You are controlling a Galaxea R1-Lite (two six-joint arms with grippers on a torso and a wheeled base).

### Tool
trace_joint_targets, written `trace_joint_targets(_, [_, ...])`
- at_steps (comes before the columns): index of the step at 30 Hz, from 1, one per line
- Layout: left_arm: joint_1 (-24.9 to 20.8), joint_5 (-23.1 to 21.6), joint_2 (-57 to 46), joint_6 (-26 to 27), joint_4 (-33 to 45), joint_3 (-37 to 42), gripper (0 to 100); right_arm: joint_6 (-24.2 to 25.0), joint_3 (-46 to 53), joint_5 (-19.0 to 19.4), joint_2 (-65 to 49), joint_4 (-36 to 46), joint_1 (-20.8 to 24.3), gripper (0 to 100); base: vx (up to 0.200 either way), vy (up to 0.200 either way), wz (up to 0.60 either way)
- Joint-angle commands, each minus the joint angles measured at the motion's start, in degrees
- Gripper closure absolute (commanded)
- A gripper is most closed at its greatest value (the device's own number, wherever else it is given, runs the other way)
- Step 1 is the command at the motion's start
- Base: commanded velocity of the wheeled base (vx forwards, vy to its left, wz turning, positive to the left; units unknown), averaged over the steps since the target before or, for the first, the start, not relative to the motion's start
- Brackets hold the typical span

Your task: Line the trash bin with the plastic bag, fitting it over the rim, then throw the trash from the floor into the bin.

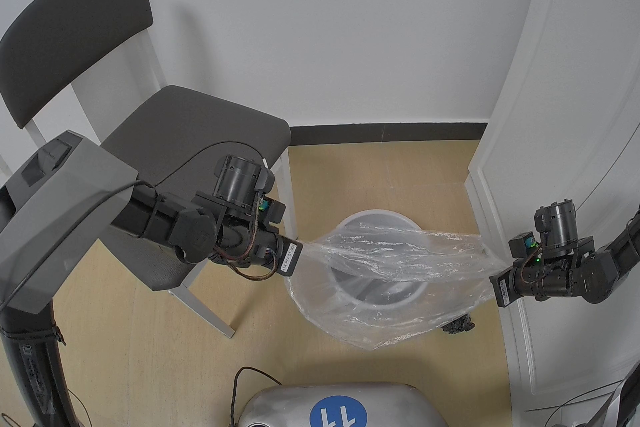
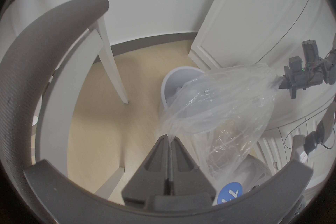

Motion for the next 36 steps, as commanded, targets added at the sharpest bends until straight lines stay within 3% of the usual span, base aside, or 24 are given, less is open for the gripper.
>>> trace_joint_targets(1, [-0.19, -0.61, 1.07, 0.56, 1.26, -0.54, 100, -0.04, -0.36, -0.04, 3.72, -0.14, 0.72, 100, 0.0, 0.0, 0.0])
trace_joint_targets(5, [-0.54, -0.52, 3.97, 2.14, 1.43, -1.24, 100, 0.05, -1.24, -0.04, 8.03, -0.75, 0.98, 100, 0.0, 0.0, 0.0])
trace_joint_targets(11, [-0.37, 1.59, 8.27, -0.67, 0.91, -6.51, 100, 1.9, -5.46, -0.65, 14.53, -1.11, 0.9, 100, 0.0, 0.0, 0.0])
trace_joint_targets(13, [-0.37, 2.99, 9.15, -3.31, 0.2, -8.27, 100, 4.53, -7.04, -0.92, 16.46, -1.63, 1.07, 100, 0.0, 0.0, 0.0])
trace_joint_targets(15, [-0.45, 5.28, 10.38, -7.0, -1.47, -10.64, 100, 10.16, -9.59, -1.62, 18.92, -4.27, 2.3, 100, 0.0, 0.0, 0.0])
trace_joint_targets(17, [-0.45, 6.69, 11.44, -8.23, -3.49, -12.05, 100, 14.73, -11.0, -2.15, 20.68, -8.31, 3.01, 100, 0.0, 0.0, 0.0])
trace_joint_targets(18, [-0.45, 6.69, 11.44, -8.23, -3.49, -12.05, 100, 14.73, -11.0, -2.15, 20.68, -8.31, 3.01, 100, 0.0, 0.0, 0.0])
trace_joint_targets(19, [-0.28, 8.36, 12.4, -8.84, -5.77, -13.11, 100, 18.33, -12.14, -2.76, 22.7, -12.88, 3.62, 100, 0.0, 0.0, 0.0])
trace_joint_targets(22, [-0.19, 11.08, 13.99, -10.16, -10.34, -14.6, 100, 21.15, -13.9, -5.14, 25.78, -18.42, 4.59, 100, 0.0, 0.0, 0.0])
trace_joint_targets(26, [-0.19, 13.63, 15.57, -11.04, -14.12, -16.01, 100, 21.76, -15.83, -8.74, 27.8, -20.35, 5.12, 100, 0.0, 0.0, 0.0])
trace_joint_targets(32, [0.07, 13.81, 14.95, -10.69, -13.33, -15.13, 100, 20.53, -12.67, -8.56, 25.43, -19.04, 4.68, 100, 0.0, 0.0, 0.0])
trace_joint_targets(36, [0.34, 13.45, 12.84, -9.81, -10.34, -13.19, 100, 16.4, -9.94, -8.39, 22.18, -16.84, 3.97, 100, 0.0, 0.0, 0.0])
